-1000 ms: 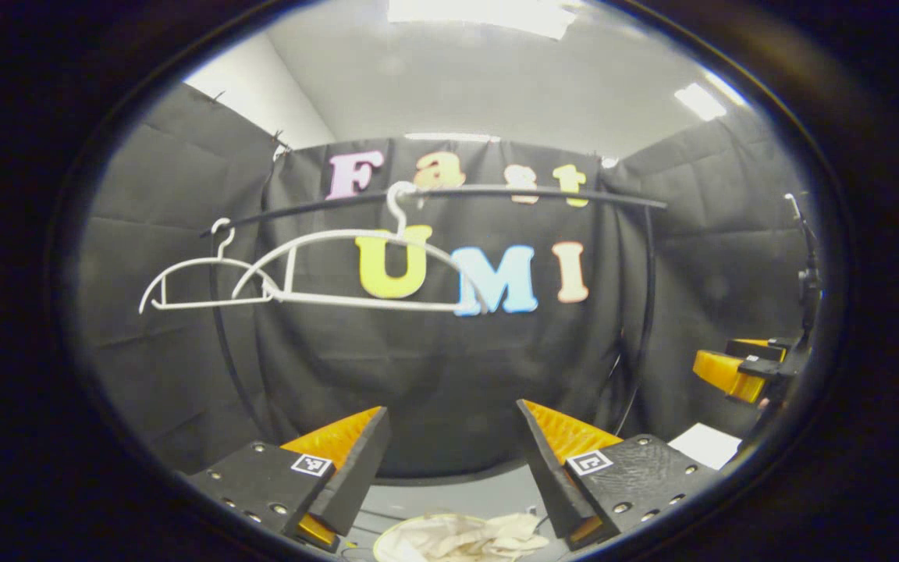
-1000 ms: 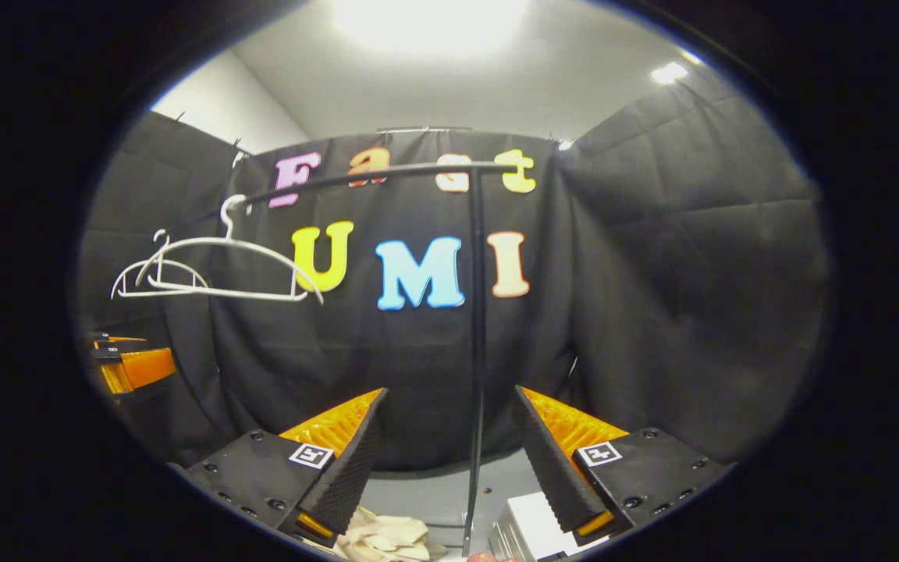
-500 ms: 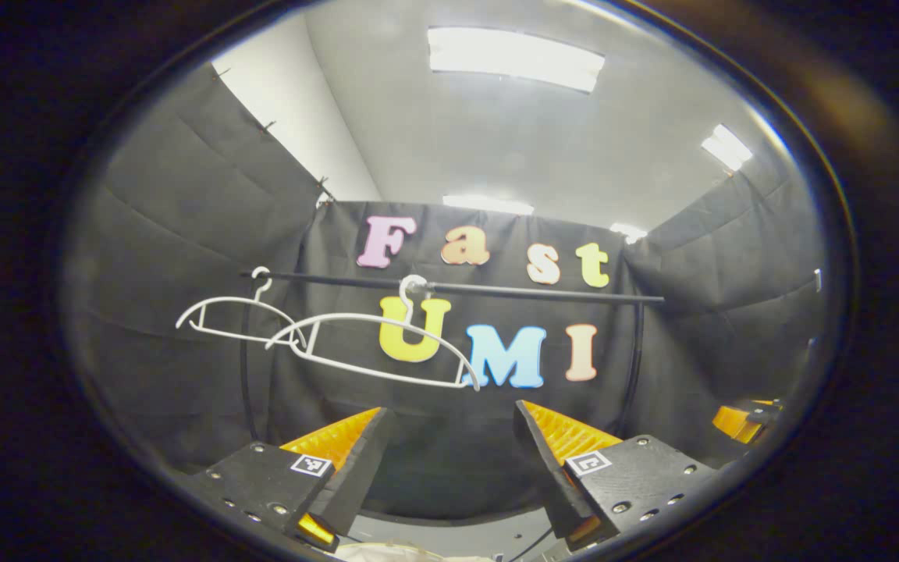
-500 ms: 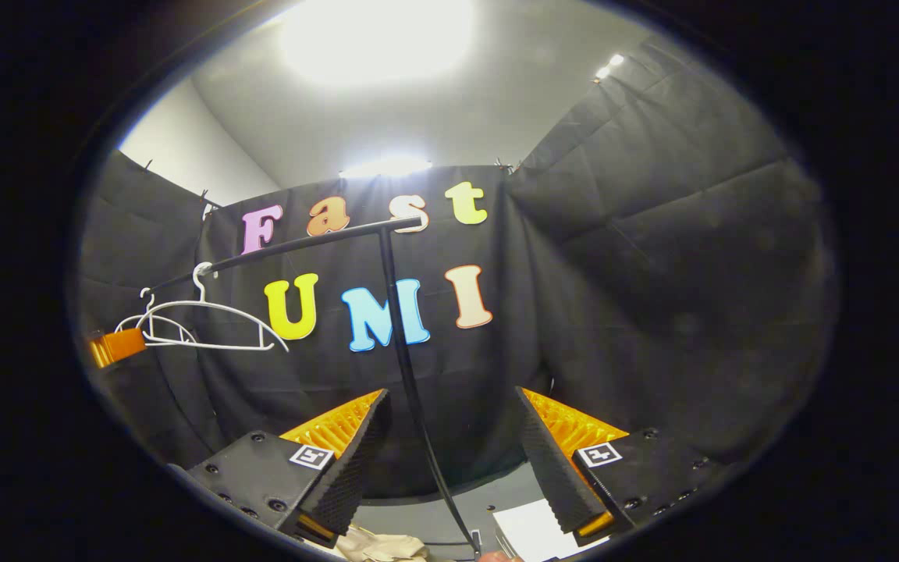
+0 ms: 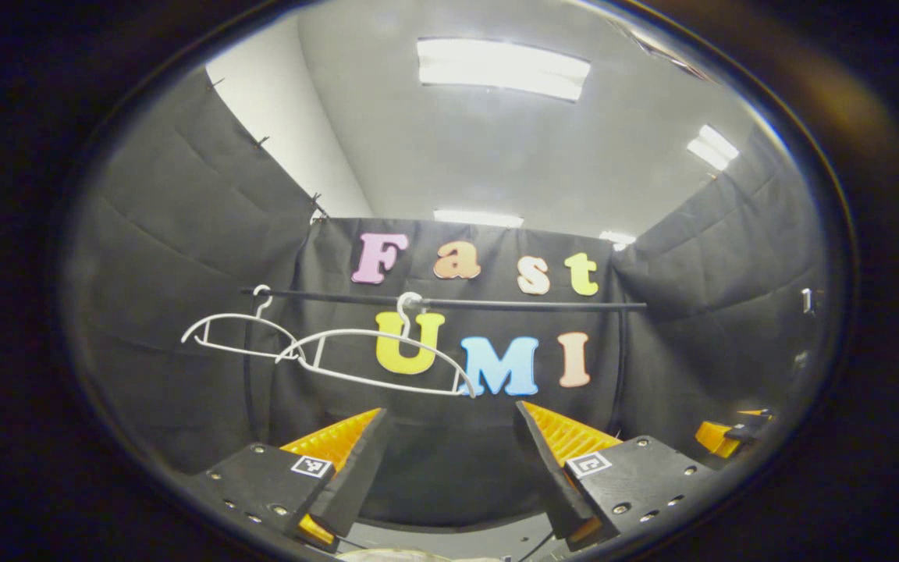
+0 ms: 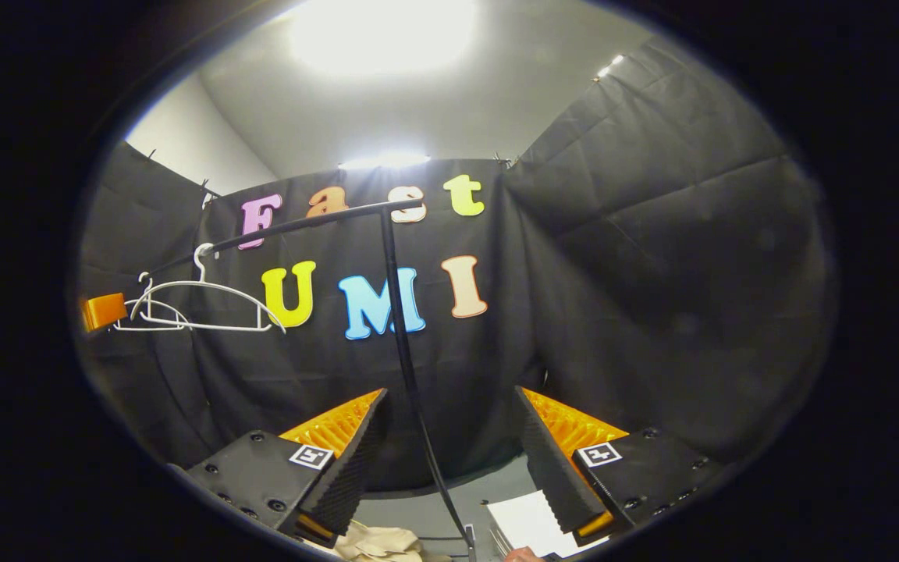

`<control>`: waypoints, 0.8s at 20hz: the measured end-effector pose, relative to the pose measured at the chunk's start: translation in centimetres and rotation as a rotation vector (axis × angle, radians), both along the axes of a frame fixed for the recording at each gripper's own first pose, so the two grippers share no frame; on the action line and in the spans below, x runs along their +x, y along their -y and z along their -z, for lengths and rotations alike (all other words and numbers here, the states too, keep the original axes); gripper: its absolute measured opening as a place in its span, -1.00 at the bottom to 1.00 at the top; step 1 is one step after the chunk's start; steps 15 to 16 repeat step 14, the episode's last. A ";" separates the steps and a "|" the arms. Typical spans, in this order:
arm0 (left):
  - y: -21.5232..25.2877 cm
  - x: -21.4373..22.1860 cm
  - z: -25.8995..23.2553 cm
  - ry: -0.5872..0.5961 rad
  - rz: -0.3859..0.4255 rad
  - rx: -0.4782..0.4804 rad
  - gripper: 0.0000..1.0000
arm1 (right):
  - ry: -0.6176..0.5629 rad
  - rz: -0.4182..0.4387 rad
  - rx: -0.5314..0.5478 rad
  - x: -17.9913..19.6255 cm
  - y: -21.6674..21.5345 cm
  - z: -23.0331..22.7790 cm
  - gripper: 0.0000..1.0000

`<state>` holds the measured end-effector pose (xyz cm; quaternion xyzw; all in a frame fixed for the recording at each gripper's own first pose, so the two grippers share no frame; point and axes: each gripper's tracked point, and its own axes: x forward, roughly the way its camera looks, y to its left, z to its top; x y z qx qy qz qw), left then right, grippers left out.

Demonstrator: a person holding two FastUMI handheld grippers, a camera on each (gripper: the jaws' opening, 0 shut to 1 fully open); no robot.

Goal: Grasp the clothes on the hanger with both hands and then place them into the laundry hamper below.

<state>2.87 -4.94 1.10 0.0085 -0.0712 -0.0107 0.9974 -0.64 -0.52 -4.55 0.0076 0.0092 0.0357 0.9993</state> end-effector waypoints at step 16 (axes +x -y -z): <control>-8.4 0.9 5.1 -0.049 -0.035 0.005 0.86 | 0.007 -0.023 -0.044 -2.3 -8.5 2.4 0.95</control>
